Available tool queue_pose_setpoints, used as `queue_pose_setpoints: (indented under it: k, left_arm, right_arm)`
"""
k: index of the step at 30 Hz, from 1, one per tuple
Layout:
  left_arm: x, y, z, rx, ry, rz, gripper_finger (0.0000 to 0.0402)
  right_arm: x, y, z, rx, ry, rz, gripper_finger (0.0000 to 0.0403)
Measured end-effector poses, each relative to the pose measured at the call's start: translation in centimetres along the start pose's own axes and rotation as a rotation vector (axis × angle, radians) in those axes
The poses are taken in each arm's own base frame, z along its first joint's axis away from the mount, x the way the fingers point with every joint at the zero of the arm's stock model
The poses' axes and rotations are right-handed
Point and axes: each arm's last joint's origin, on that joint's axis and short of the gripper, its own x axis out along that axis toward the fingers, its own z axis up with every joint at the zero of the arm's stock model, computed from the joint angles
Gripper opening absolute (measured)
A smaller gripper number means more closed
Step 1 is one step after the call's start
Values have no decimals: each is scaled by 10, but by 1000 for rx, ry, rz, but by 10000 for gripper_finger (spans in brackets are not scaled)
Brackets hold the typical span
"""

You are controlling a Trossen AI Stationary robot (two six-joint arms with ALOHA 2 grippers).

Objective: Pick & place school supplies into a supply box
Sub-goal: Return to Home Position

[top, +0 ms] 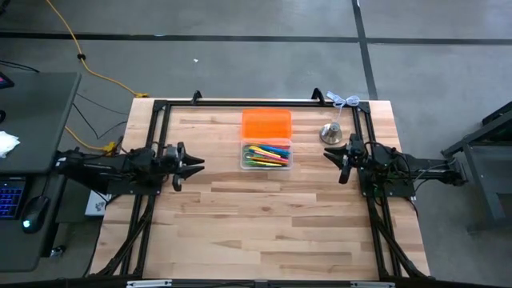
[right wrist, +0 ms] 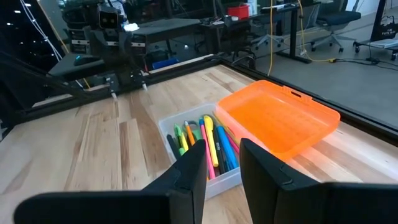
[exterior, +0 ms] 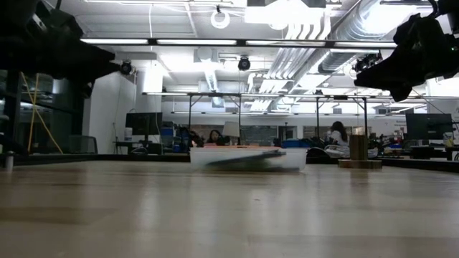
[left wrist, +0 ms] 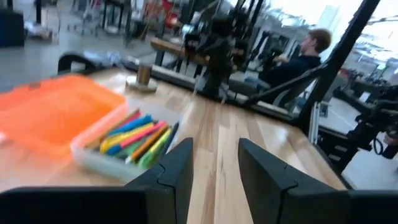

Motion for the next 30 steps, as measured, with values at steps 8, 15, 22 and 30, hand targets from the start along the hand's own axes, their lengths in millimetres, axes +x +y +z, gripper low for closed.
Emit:
queue_pose_setpoints:
  k: [8, 15, 22, 30]
  left_arm:
    - [-6, -1, 2, 56, -19, -56, 156]
    - [-6, -1, 1, 64, -13, -76, 156]
    - [-6, -2, 3, 59, -34, -82, 156]
    - [-6, -2, 2, 55, -20, -81, 156]
  right_arm:
    - [0, 1, 3, -2, -27, 8, 74]
    - [0, 1, 4, -17, -39, 13, 74]
    - [0, 1, 3, -28, -33, 19, 74]
    - [0, 2, 2, 18, -12, 58, 74]
